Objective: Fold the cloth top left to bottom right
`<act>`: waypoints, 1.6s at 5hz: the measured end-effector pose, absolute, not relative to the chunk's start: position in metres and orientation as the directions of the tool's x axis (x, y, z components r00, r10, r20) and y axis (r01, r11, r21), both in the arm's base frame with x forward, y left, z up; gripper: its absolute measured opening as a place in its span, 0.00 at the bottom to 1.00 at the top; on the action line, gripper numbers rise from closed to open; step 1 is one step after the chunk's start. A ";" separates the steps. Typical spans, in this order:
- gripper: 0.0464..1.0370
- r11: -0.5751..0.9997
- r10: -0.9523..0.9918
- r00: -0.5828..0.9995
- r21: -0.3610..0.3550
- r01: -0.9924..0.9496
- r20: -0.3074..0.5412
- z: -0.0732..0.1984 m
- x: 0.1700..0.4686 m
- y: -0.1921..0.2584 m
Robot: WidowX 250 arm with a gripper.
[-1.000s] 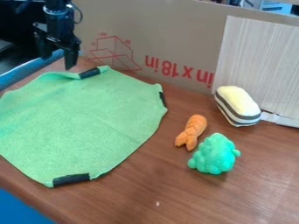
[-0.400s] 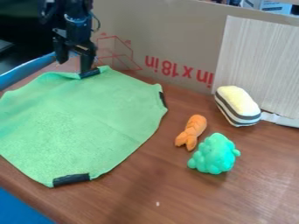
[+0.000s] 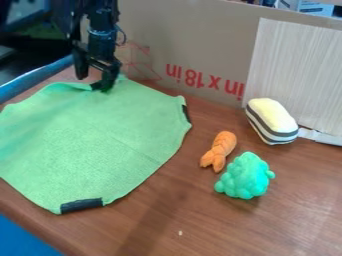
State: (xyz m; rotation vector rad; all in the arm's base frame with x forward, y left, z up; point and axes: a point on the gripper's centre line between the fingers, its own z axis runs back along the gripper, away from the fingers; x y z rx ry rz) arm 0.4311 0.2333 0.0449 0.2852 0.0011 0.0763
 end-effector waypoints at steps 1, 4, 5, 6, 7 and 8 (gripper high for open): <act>0.63 0.952 0.091 0.996 0.293 -0.086 -0.004 0.042 0.434 0.233; 0.04 0.971 0.051 0.999 0.232 -0.054 0.019 0.068 0.398 0.214; 0.02 0.968 0.017 0.997 0.249 -0.034 0.071 0.092 0.370 0.200; 0.02 0.958 -0.013 0.991 0.286 -0.025 0.130 0.111 0.335 0.182; 0.02 0.935 -0.093 0.982 0.353 0.029 0.164 0.117 0.293 0.149; 0.02 0.896 -0.170 0.969 0.437 0.077 0.178 0.105 0.253 0.122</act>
